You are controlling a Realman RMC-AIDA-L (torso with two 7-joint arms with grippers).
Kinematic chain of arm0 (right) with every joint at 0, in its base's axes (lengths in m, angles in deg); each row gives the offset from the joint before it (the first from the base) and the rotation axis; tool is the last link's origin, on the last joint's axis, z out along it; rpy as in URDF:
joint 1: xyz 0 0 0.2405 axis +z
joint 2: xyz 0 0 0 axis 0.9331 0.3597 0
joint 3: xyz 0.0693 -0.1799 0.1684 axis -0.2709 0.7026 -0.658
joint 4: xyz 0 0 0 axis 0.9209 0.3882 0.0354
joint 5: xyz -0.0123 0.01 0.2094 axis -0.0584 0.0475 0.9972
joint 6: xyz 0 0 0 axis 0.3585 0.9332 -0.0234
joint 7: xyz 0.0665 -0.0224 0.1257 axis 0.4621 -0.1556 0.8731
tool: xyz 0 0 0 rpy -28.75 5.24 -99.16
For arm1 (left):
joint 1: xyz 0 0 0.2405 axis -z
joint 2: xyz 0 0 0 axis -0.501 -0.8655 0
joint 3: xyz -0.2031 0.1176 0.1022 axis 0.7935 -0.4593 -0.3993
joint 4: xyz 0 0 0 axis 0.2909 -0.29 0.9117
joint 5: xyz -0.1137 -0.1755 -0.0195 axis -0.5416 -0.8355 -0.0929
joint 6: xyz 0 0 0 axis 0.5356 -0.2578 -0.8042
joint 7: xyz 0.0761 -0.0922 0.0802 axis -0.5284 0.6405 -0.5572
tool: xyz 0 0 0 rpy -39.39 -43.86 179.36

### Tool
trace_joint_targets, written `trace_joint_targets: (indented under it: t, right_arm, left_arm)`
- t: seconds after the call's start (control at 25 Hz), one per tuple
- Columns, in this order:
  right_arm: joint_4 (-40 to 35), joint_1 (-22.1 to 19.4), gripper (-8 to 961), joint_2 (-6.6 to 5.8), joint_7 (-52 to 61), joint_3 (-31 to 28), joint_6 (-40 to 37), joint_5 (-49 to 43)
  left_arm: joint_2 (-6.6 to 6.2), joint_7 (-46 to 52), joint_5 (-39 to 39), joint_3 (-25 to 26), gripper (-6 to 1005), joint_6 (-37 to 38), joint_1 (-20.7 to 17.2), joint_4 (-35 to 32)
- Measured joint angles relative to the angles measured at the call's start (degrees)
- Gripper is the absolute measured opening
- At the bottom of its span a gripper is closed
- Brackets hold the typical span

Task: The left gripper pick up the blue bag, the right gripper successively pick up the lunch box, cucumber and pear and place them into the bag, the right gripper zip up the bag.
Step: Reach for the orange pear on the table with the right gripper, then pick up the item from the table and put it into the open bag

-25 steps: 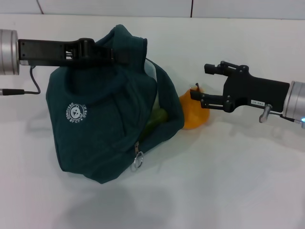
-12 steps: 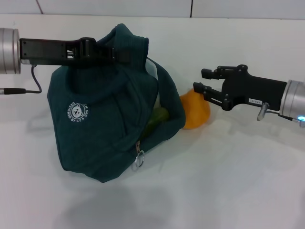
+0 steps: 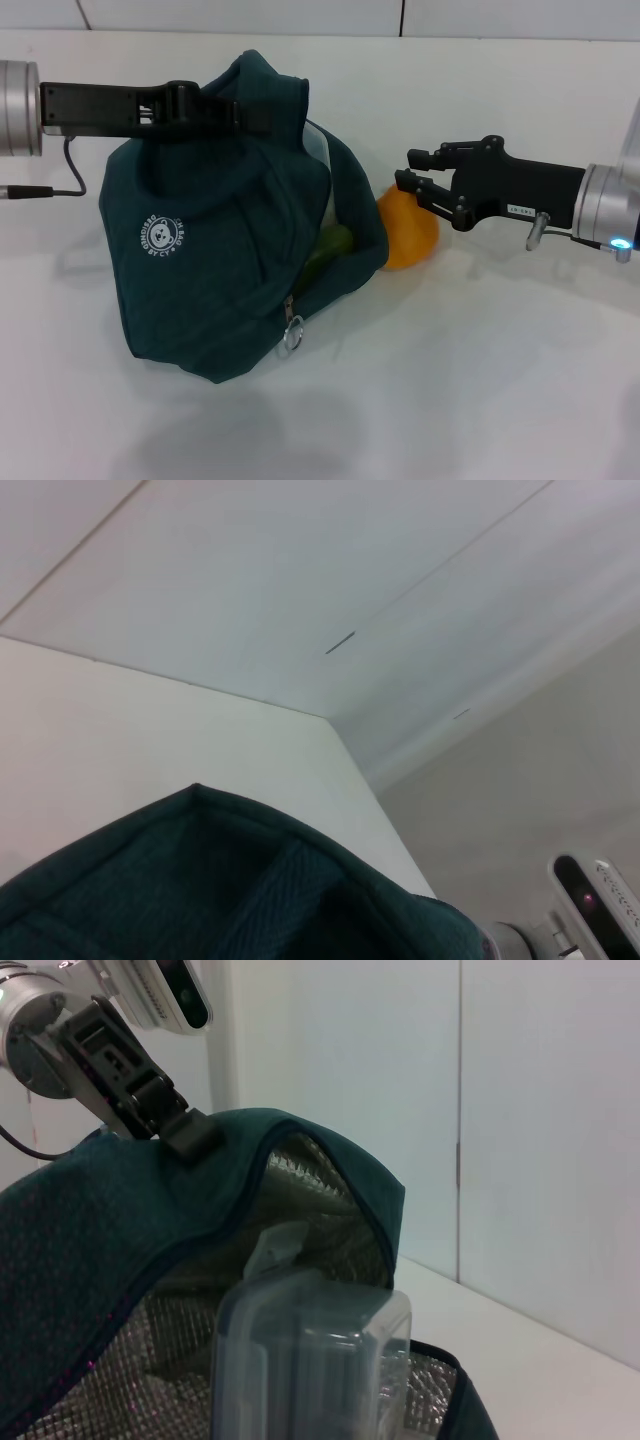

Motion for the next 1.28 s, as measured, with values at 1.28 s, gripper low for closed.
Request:
trace_joint_targets:
  t: [1.28]
  right_arm:
    - [-1.67, -1.55, 29, 0.00, 1.18, 0.96, -5.40, 4.76]
  left_arm:
    - [-0.12, -0.57, -0.10, 0.08, 39, -0.07, -1.03, -0.01]
